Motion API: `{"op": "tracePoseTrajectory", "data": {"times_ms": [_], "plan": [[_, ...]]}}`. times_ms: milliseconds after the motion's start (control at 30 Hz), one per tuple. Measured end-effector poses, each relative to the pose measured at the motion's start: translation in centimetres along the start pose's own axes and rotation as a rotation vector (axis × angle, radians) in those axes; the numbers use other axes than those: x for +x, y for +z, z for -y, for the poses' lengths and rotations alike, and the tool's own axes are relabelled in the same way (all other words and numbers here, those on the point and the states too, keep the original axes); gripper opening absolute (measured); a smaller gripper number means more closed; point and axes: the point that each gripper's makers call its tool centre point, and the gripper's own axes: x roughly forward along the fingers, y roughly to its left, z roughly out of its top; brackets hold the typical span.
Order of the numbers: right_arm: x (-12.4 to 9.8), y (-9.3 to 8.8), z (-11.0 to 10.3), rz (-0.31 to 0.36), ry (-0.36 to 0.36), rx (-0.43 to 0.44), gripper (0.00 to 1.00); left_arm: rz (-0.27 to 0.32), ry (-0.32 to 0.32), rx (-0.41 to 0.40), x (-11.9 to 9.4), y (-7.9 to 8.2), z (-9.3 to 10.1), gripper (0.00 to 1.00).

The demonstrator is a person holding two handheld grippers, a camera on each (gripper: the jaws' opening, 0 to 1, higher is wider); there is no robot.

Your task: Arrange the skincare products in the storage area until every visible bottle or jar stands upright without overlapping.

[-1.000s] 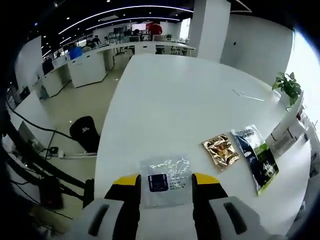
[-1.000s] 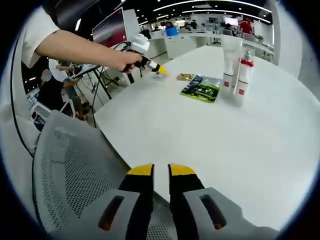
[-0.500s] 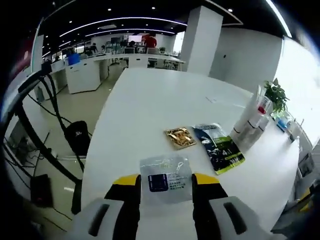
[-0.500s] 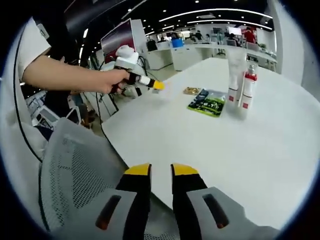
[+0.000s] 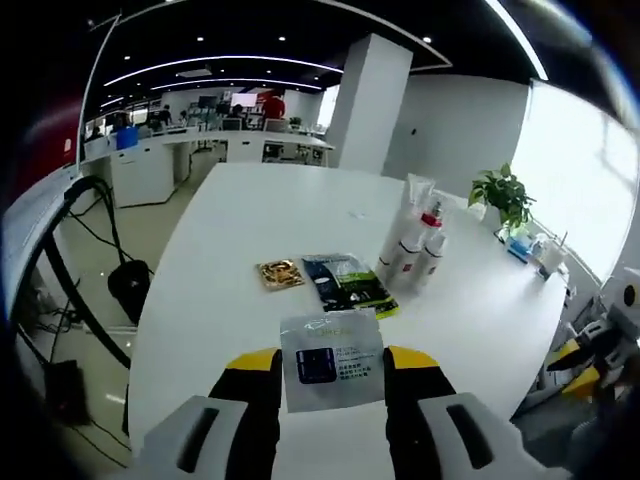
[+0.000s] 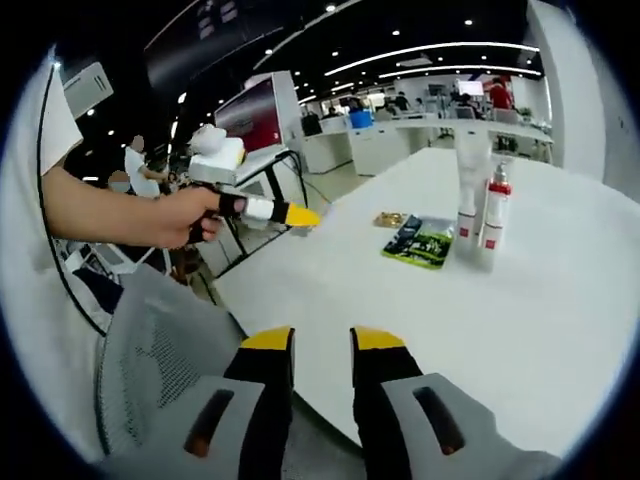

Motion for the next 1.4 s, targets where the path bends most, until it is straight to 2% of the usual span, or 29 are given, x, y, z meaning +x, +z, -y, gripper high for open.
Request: {"op": "tracePoseTrajectory", "data": {"times_ms": [33,167,267,333,433,500,633,767,1000,1167,1267,1400], "plan": [[-0.2,0.5,0.1,0.024,0.003,0.019,0.21,0.006,-0.019,0.008,-0.5,-0.2,1.1,0.41],[-0.7,1.2,0.6,0.063,-0.003,0.066,0.22,0.023,-0.063,0.014,-1.4,-1.0,3.1,0.41],[-0.8,2.0,0.7,0.092,-0.007,0.088,0.22,0.000,-0.102,0.065,-1.9,-2.3,4.8,0.41],[-1.0,2.7,0.7,0.116,-0.007,0.102,0.22,-0.003,-0.116,0.066,-2.2,-2.8,5.4,0.41],[-0.9,4.2,0.6,0.184,0.007,0.190,0.23,-0.002,-0.122,0.072,-2.8,-3.0,5.9,0.41],[-0.8,4.7,0.8,0.201,0.004,0.201,0.24,0.000,-0.131,0.073,-2.9,-2.9,6.2,0.41],[-0.3,5.7,0.4,0.239,0.027,0.267,0.26,-0.005,-0.147,0.128,-3.4,-3.0,6.9,0.41],[-0.1,6.2,0.0,0.260,0.047,0.301,0.27,-0.007,-0.159,0.137,-3.7,-3.2,7.1,0.41],[0.4,5.9,-0.3,0.263,0.079,0.389,0.29,-0.029,-0.196,0.207,-4.2,-4.4,8.6,0.41],[0.2,6.7,-0.2,0.293,0.099,0.432,0.31,-0.027,-0.223,0.240,-4.5,-4.5,9.9,0.41],[0.1,7.5,-0.1,0.324,0.111,0.457,0.34,-0.029,-0.247,0.282,-4.5,-4.6,10.9,0.41],[0.4,7.9,-0.3,0.330,0.132,0.508,0.39,-0.020,-0.278,0.344,-4.7,-4.4,12.1,0.41]]}}
